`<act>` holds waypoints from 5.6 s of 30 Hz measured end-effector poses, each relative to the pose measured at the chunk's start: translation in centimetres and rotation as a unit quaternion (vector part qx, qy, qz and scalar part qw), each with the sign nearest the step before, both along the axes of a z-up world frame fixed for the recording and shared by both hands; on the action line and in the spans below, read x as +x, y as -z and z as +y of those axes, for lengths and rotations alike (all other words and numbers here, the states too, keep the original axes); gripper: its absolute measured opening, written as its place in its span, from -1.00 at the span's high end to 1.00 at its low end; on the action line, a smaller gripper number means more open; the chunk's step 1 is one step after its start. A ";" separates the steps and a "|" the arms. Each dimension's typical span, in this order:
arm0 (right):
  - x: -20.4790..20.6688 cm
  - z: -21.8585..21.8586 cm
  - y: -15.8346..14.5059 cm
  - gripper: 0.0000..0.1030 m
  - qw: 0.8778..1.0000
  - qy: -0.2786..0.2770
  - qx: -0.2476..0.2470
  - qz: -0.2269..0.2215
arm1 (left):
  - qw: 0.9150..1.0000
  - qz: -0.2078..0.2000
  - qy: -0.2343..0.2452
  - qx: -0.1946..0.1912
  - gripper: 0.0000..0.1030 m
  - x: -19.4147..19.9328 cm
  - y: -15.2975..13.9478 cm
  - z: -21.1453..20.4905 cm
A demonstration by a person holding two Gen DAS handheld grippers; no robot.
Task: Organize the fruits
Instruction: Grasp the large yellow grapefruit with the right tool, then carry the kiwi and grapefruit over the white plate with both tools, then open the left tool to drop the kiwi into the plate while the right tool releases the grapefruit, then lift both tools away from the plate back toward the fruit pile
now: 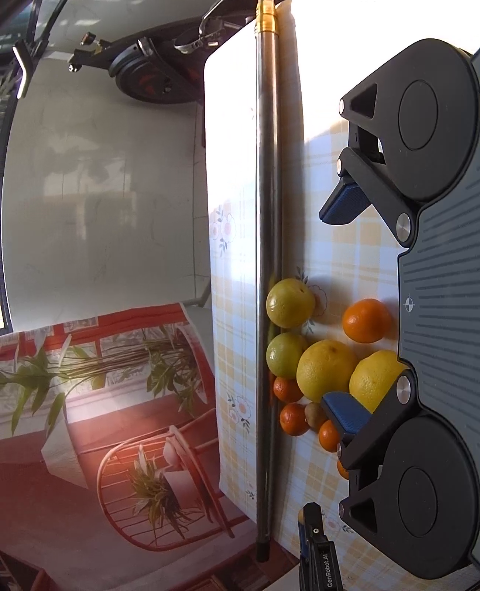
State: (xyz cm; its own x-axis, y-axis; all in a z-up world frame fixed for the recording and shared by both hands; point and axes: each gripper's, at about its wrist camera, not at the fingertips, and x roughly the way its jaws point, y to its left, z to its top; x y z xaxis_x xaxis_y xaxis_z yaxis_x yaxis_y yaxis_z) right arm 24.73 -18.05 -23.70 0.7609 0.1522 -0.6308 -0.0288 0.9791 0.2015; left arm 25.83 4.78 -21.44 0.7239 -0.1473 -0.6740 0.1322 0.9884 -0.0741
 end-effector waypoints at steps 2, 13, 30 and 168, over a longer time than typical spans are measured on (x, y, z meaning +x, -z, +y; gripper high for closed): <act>0.9 -0.3 0.0 -0.69 1.000 -0.001 -0.006 -0.013 | 1.000 -0.006 -0.006 -0.003 0.42 -0.8 -0.2 -0.1; 7.5 -0.5 2.8 -0.14 1.000 -0.013 -0.004 -0.018 | 1.000 -0.019 -0.013 -0.014 0.42 -2.4 -0.3 -0.4; 10.2 0.3 4.8 0.17 0.999 -0.041 0.004 0.018 | 1.000 -0.008 0.000 -0.018 0.42 -2.6 0.4 -0.6; -9.8 2.1 -2.9 -0.99 0.996 -0.068 -0.002 -0.058 | 0.998 -0.020 -0.014 -0.050 -1.00 -10.0 -0.8 1.0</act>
State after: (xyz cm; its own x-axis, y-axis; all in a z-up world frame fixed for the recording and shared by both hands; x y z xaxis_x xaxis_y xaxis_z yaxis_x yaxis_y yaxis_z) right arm 14.91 -15.96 -20.82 0.8019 0.2562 -0.5397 -0.1835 0.9654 0.1855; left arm 15.87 5.78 -20.64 0.7544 -0.1920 -0.6277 0.1095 0.9797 -0.1681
